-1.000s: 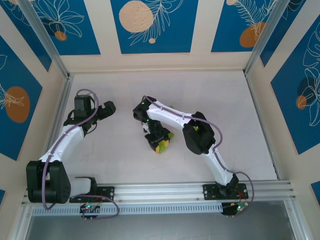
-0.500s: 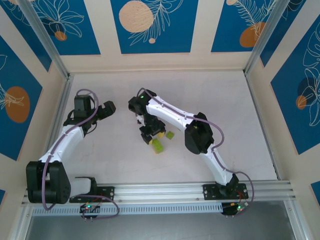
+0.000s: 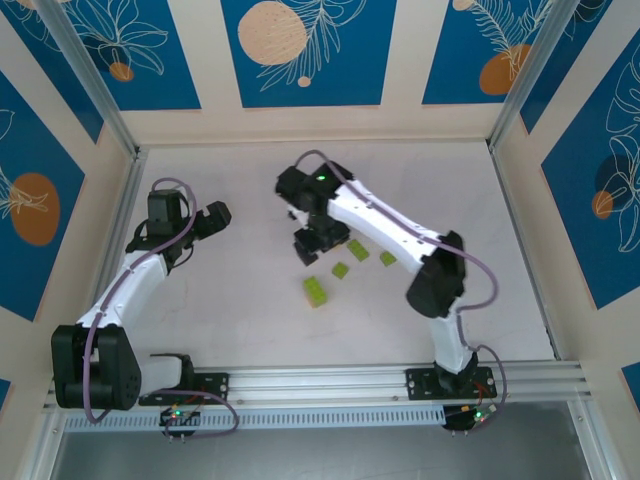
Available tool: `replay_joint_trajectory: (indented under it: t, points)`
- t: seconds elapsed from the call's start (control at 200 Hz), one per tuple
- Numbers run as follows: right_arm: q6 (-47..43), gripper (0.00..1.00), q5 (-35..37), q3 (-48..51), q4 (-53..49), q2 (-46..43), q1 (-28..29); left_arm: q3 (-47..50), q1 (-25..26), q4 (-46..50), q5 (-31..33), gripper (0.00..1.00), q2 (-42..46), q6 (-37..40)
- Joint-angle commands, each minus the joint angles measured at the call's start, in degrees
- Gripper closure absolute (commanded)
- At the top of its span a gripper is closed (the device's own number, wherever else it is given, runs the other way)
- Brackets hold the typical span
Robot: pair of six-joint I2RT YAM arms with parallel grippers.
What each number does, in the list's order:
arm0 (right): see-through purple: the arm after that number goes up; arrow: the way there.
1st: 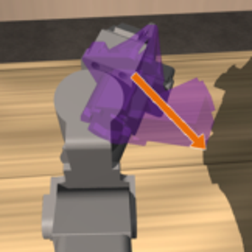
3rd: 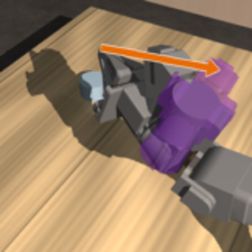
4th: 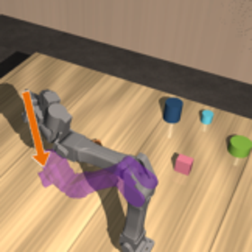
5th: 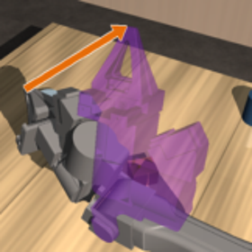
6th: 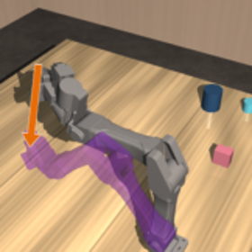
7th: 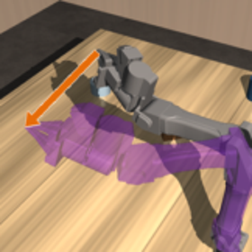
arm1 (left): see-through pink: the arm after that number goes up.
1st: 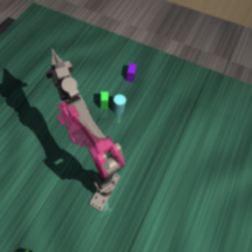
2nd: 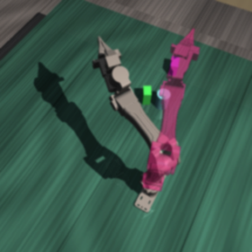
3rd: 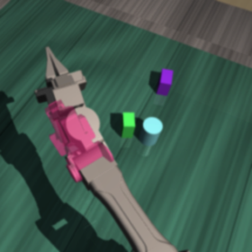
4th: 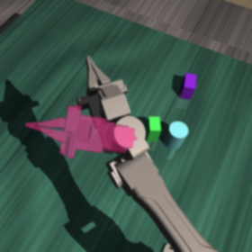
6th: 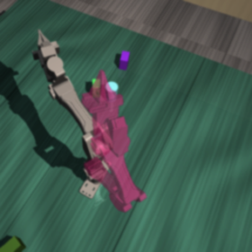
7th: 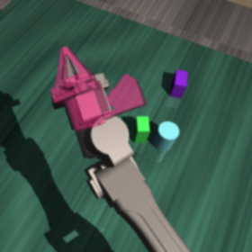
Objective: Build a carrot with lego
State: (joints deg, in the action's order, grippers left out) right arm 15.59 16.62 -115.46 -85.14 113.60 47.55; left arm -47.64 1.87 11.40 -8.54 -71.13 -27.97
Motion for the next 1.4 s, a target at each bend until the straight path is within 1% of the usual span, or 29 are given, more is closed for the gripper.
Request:
replay_joint_trajectory:
  t: [0.0, 0.125, 0.295, 0.53, 0.705, 0.93, 1.095, 1.235, 1.395]
  points:
    - [-0.85, 0.40, 2.52, 13.59, 11.30, -4.87, -3.73, -1.58, -0.64, 0.59, 0.25, 0.03, 1.39, 1.17]
    - [-1.92, 0.41, -0.31, 25.74, 21.32, -6.90, -6.04, -1.75, -0.62, 0.73, 0.33, 0.03, 1.31, 1.33]
    - [-2.45, 0.40, -2.76, 31.57, 28.53, -5.88, -6.28, -1.66, -0.68, 0.63, 0.37, 0.03, 1.17, 1.43]
    - [-4.06, 0.40, -4.12, 31.74, 32.77, -1.55, -7.21, -1.70, -0.64, 0.58, 0.16, 0.03, 1.22, 1.51]
    - [-5.05, 0.40, -4.15, 31.08, 33.97, 1.23, -7.74, -1.63, -0.64, 0.79, 0.27, 0.03, 1.44, 1.69]
    - [-5.82, 0.40, -4.41, 30.64, 34.00, 1.64, -8.17, -1.67, -0.64, 0.57, 0.30, 0.03, 1.00, 1.69]
    - [-6.08, 0.44, -4.74, 30.48, 33.50, 2.79, -8.37, -1.65, -0.64, 0.47, 0.28, 0.03, 0.87, 1.79]
    - [-6.18, 0.45, -4.67, 30.84, 33.31, 3.14, -8.35, -1.67, -0.64, 0.50, 0.35, 0.03, 0.82, 1.80]
    - [-6.17, 0.48, -4.59, 31.27, 33.62, 3.15, -8.44, -1.65, -0.64, 0.46, 0.36, 0.03, 0.57, 1.81]
